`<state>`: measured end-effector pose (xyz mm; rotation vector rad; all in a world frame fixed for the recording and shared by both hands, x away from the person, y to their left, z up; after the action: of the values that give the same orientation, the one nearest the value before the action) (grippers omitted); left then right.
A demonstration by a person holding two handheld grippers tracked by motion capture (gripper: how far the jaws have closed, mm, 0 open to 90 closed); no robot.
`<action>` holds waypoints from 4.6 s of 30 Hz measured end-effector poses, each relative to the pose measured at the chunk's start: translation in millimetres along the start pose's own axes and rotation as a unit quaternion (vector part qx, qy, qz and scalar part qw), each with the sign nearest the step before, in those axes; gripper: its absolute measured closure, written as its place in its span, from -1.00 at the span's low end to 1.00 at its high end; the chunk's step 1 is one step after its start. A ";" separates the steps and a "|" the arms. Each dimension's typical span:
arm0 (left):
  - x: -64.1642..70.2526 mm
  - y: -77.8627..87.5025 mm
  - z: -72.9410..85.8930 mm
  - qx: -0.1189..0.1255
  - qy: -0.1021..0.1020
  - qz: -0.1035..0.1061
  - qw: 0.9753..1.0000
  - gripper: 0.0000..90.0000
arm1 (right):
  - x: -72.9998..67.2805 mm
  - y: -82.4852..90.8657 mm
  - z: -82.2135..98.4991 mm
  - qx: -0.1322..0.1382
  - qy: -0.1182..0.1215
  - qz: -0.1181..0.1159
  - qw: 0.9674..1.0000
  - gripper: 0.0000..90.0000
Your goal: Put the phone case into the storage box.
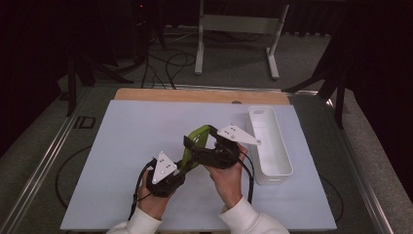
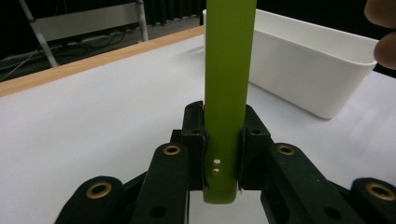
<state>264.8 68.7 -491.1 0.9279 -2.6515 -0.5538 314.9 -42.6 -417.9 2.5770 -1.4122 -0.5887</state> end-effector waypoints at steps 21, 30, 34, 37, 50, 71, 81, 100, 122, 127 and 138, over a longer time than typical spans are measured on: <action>2.4 -4.1 2.6 -0.005 0.000 0.019 1.000 0.71 | -2.4 1.6 -0.7 -0.010 0.036 -0.003 0.999 -0.65; 1.4 -4.6 2.2 -0.012 0.003 0.030 0.999 0.33 | -1.7 0.8 1.4 -0.014 0.043 0.001 0.999 -0.65; 0.8 -4.9 1.9 -0.011 0.009 0.036 0.999 0.11 | -1.1 0.9 1.3 -0.014 0.044 0.004 0.999 -0.65; -0.1 -4.9 1.7 -0.011 0.009 0.030 0.999 -0.09 | 0.0 1.4 0.7 -0.013 0.047 0.007 0.999 -0.65; -3.4 -2.4 -0.9 -0.002 0.016 0.025 1.000 -0.67 | 2.8 1.7 0.0 -0.014 0.044 0.010 0.999 -0.65; -16.7 9.2 -3.1 0.005 0.016 0.016 1.000 -0.95 | 6.0 1.8 -4.8 -0.013 0.047 0.017 0.999 -0.65; -25.3 17.6 -4.6 0.014 0.016 0.008 1.000 -0.98 | 9.9 1.7 -9.4 -0.011 0.048 0.024 0.998 -0.65; -30.3 23.6 -5.3 0.013 0.013 0.004 1.000 -0.98 | 23.5 1.1 -21.1 -0.008 0.046 0.042 0.998 -0.65; -30.6 27.3 -7.2 0.014 0.008 0.007 1.000 -0.98 | 40.5 -0.6 -34.3 -0.006 0.051 0.066 0.997 -0.65; -30.1 26.8 -7.1 0.013 0.008 0.007 1.000 -0.97 | 45.7 -2.4 -37.0 -0.013 0.052 0.071 0.996 -0.65; -30.3 27.2 -7.3 0.015 0.008 0.009 1.000 -0.97 | 58.5 -5.9 -44.0 -0.019 0.056 0.090 0.994 -0.65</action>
<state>275.9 105.9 -476.6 0.9117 -2.6580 -0.5020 365.5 -90.9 -395.3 2.3801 -1.5572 -0.4320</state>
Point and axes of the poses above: each handheld gripper's, and its own axes: y roughly backward along the jaws, z roughly out of its underside, x roughly to its right, the point moved 6 cm from there along -y, roughly forward along the jaws, and after that the axes turned 10 degrees about z, right-handed, at the moved point
